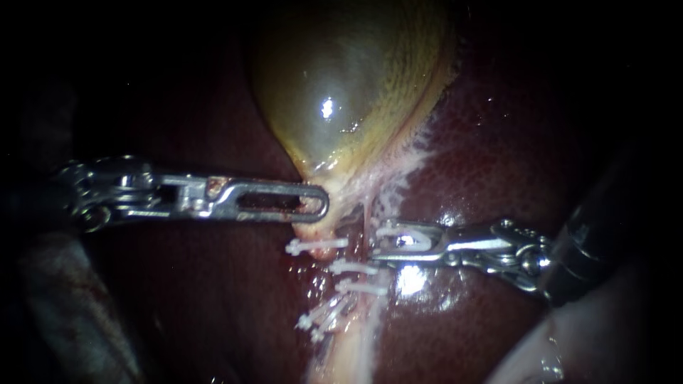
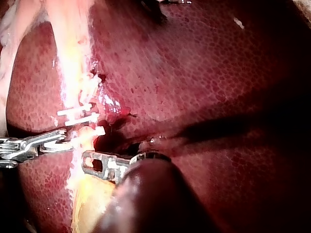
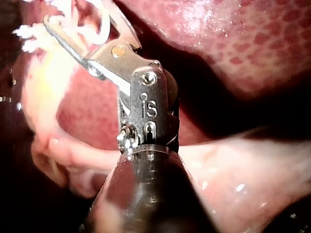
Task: Clipping third clip right tube
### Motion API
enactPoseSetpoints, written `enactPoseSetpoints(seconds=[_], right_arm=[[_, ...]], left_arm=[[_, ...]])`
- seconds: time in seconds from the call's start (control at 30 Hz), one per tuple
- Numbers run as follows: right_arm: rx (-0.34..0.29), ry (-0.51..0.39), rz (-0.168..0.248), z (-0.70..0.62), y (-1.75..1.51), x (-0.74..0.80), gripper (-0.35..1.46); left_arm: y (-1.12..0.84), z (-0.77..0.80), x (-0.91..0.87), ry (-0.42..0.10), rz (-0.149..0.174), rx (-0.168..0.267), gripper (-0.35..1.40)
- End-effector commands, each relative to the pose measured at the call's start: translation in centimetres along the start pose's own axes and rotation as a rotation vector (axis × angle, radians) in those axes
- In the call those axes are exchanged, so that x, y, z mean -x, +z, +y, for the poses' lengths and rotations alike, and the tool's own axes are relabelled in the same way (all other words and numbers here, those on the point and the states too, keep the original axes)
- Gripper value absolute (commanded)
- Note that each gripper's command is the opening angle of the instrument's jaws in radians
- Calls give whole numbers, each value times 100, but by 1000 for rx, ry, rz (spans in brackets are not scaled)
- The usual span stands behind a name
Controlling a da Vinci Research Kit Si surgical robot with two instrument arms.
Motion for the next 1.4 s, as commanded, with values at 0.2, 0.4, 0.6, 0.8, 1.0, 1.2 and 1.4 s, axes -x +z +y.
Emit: enactPoseSetpoints(seconds=[0.2, 0.4, 0.6, 0.8, 1.0, 1.2, 1.4], right_arm=[[0, 9, -5, 5, 12, 2, 54], [1, 10, -3, 9, 19, 0, 53], [3, 18, -1, 13, 26, -5, 51], [5, 20, 0, 16, 33, -9, 49], [5, 27, 0, 16, 34, -11, 46], [5, 29, -1, 16, 33, -15, 43], [5, 31, -2, 16, 32, -17, 37]], left_arm=[[-1, 2, 0, 0, 0, 0, -35], [-1, 4, 1, 0, 0, 0, -35], [-1, 5, 2, 0, 0, 0, -35], [-1, 6, 2, 0, 0, 0, -35], [-1, 5, 2, 0, 0, 0, -35], [-1, 5, 2, 0, 0, 0, -35], [-1, 5, 2, 0, 0, 0, -35]])
